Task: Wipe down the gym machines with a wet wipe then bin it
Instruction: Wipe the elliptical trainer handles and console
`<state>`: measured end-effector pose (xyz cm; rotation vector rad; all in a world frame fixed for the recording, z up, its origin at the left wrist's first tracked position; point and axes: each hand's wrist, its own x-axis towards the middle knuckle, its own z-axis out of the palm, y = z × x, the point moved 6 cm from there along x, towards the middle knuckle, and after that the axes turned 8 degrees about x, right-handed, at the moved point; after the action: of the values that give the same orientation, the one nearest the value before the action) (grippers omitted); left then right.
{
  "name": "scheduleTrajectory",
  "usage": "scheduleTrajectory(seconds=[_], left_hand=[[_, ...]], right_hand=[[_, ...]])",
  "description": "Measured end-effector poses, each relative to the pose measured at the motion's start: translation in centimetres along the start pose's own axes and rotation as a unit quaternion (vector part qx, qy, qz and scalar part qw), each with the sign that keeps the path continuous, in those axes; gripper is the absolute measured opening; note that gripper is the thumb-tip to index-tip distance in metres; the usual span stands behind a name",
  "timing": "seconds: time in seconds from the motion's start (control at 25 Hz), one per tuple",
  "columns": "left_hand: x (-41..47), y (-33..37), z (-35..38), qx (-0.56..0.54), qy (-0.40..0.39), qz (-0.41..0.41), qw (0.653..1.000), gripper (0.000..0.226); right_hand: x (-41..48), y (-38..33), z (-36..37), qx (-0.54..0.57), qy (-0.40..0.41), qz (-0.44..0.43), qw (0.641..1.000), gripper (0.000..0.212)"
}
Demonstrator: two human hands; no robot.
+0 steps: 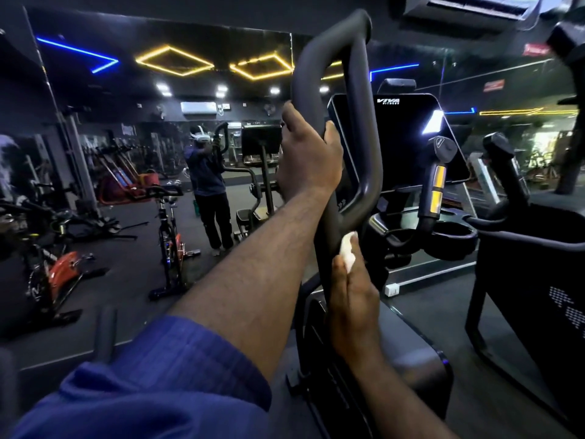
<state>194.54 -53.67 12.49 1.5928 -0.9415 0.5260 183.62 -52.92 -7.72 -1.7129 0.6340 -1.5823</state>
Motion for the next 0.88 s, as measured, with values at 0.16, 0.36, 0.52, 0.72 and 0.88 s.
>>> scheduleTrajectory(seconds=[0.16, 0.36, 0.52, 0.72, 0.88], left_hand=[[-0.1, -0.3, 0.1, -0.01, 0.003, 0.0, 1.0, 0.071], [-0.1, -0.4, 0.1, -0.014, 0.016, -0.012, 1.0, 0.069], [-0.3, -1.0, 0.6, -0.016, -0.009, -0.055, 0.998, 0.059], [-0.8, -0.8, 0.7, 0.019, -0.002, -0.066, 0.998, 0.052], [-0.8, -0.8, 0.4, 0.014, 0.022, -0.076, 0.997, 0.047]], right_hand=[[-4.3, 2.1, -0.1, -0.204, -0.078, -0.247, 0.944, 0.093], [-3.1, 1.5, -0.7, -0.114, -0.065, -0.275, 0.952, 0.073], [-6.1, 4.8, -1.0, 0.242, 0.027, 0.015, 0.97, 0.054], [-3.3, 5.8, -1.8, 0.184, -0.003, 0.111, 0.977, 0.065], [-3.1, 5.6, -1.9, 0.187, -0.005, 0.113, 0.976, 0.067]])
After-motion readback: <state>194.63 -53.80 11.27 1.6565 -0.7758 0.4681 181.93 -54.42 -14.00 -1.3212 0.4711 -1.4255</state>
